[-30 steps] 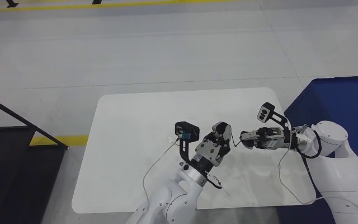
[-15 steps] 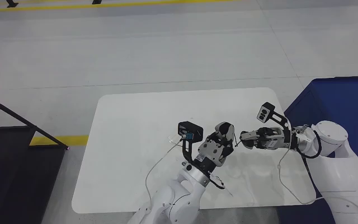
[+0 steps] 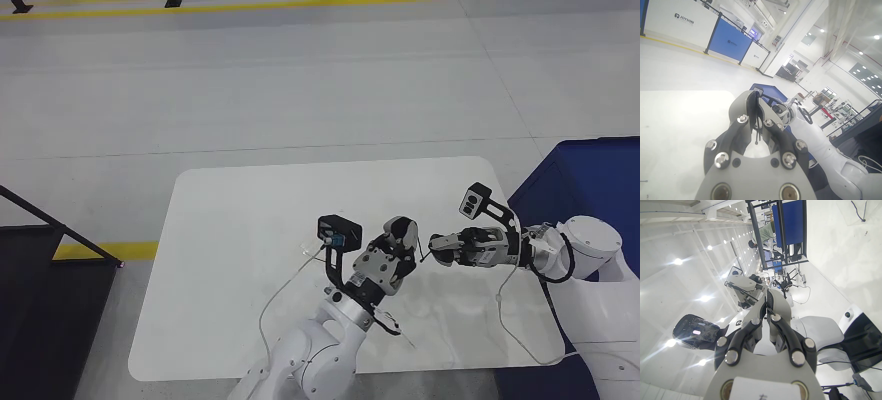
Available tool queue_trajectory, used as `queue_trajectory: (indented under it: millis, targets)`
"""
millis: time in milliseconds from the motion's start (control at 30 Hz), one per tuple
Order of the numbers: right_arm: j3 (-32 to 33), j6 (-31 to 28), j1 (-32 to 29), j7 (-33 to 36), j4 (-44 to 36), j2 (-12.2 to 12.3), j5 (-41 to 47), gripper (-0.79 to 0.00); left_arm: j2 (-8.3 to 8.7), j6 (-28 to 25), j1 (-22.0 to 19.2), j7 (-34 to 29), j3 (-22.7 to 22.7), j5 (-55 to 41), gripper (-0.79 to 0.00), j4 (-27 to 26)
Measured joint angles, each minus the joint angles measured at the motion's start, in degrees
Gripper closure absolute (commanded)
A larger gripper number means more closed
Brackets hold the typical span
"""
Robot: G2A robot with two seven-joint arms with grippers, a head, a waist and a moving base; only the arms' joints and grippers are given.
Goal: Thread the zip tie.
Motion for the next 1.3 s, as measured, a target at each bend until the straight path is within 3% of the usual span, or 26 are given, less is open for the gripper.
queue_trajectory:
  millis: [1100,1300]
  targets:
    - [-0.2,0.0,-0.6,-1.8,-0.7,-0.1,1.0,0.000,-0.23,-2.0,-0.1,-4.0,-1.6,0.8,0.000,0.5]
    - [-1.3,3.0,-1.3,-2.9,-0.7,0.2,4.7,0.000,-0.23,-3.0,0.2,-3.5,-2.1,-0.1,0.000,0.3]
